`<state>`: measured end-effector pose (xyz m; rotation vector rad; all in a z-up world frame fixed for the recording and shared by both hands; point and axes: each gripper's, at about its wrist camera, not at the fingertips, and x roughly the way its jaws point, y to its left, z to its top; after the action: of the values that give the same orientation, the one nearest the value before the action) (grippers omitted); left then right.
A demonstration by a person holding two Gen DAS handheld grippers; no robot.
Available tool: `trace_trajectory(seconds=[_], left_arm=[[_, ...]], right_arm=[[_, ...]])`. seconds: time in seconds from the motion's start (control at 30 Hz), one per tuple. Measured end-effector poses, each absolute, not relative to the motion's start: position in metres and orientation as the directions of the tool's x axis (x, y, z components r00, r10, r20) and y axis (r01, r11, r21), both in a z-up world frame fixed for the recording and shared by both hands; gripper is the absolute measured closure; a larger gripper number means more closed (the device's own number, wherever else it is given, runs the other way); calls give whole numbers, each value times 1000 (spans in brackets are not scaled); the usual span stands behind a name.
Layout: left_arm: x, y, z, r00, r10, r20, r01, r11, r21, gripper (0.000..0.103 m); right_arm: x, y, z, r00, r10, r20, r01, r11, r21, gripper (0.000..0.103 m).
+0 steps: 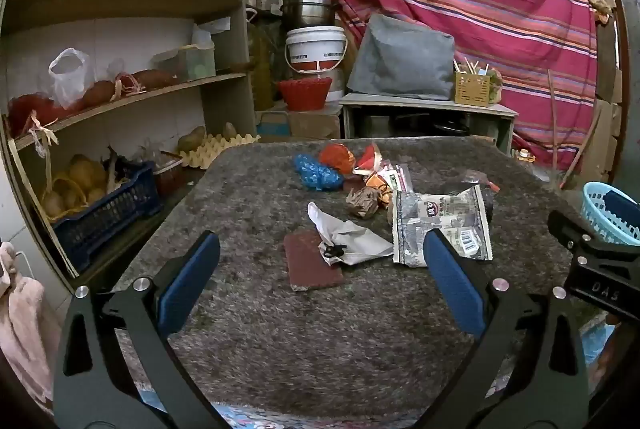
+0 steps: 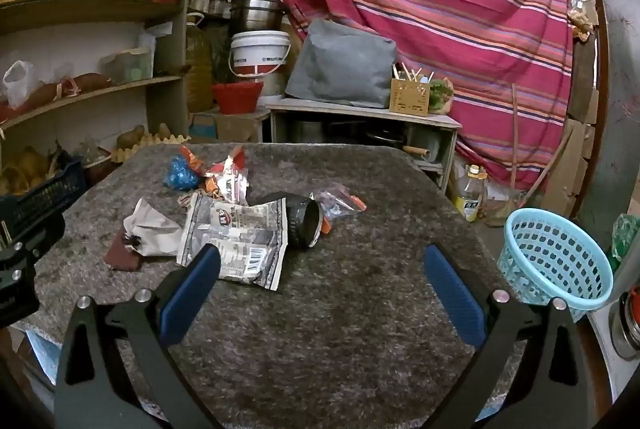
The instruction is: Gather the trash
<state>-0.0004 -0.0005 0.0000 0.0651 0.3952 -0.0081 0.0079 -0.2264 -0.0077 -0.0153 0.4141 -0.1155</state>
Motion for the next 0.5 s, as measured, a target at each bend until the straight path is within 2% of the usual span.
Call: trace_trajectory(seconds=[0.5], left_arm=[[-1,-4,-7,922,7,-388,16,998,57,5]], right_arm=[[9,-227,-7,908,-119,-401,112,993,-40,4]])
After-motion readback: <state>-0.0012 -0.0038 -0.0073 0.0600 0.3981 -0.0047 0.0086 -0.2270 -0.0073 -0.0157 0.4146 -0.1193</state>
